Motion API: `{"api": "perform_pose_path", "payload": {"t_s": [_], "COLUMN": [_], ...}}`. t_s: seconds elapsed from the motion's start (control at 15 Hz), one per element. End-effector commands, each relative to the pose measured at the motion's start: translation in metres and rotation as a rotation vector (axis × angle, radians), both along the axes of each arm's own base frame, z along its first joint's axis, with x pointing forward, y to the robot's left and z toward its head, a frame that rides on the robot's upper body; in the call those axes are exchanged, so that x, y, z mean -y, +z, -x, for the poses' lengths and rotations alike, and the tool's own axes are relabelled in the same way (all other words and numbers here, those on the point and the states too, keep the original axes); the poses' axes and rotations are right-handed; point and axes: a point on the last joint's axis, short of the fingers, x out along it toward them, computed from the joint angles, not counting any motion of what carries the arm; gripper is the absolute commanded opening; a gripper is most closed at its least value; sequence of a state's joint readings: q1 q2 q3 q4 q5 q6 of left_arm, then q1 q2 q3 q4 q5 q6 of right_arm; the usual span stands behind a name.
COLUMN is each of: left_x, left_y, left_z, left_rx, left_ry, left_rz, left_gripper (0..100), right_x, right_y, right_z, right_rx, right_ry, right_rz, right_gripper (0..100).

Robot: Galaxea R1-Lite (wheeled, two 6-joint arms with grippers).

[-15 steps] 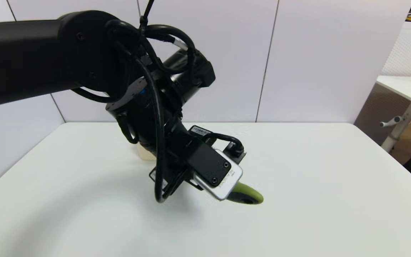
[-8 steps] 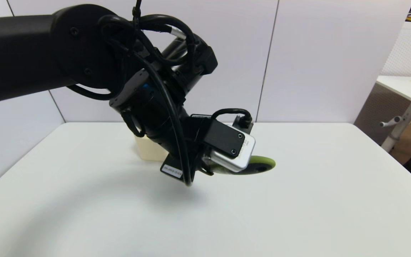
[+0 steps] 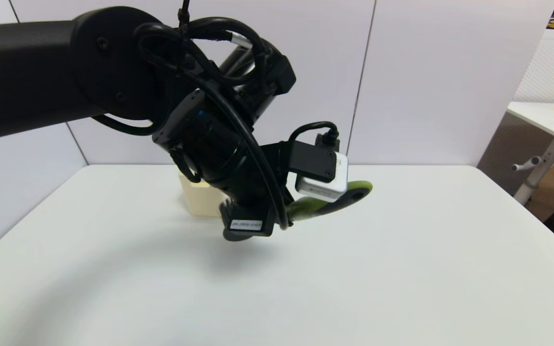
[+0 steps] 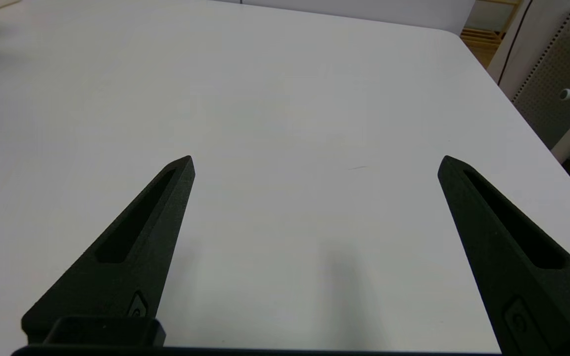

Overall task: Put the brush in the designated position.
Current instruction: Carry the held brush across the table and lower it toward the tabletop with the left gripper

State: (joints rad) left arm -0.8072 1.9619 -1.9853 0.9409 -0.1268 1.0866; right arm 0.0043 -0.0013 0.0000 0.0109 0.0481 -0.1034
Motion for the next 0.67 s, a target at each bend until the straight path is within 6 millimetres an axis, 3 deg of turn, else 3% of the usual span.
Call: {"api": "perform_pose_path", "payload": {"t_s": [0.07,0.33,0.67], "left_x": [0.004,0.012,0.015], "left_y": [-0.002,-0.012,-0.019], "left_z": [-0.003,-0.013,-0.023], "left_rx": [-0.069,-0.159,-0.131], "left_ry": [0.118,0.319,0.528], "left_rz": [0.063,0.129,0.138], "left_gripper": [0,0,0], "right_x": [0.0,0.0,0.0], "right_y": [0.0,0.0,0.0], "right_z": [0.0,0.0,0.0], "right_rx": [-0.003,-0.003,-0.003], "right_ry": [0.001,0.001,0.001], "right_rz": [0.001,0.001,0.001], "right_gripper": [100,100,100]}}
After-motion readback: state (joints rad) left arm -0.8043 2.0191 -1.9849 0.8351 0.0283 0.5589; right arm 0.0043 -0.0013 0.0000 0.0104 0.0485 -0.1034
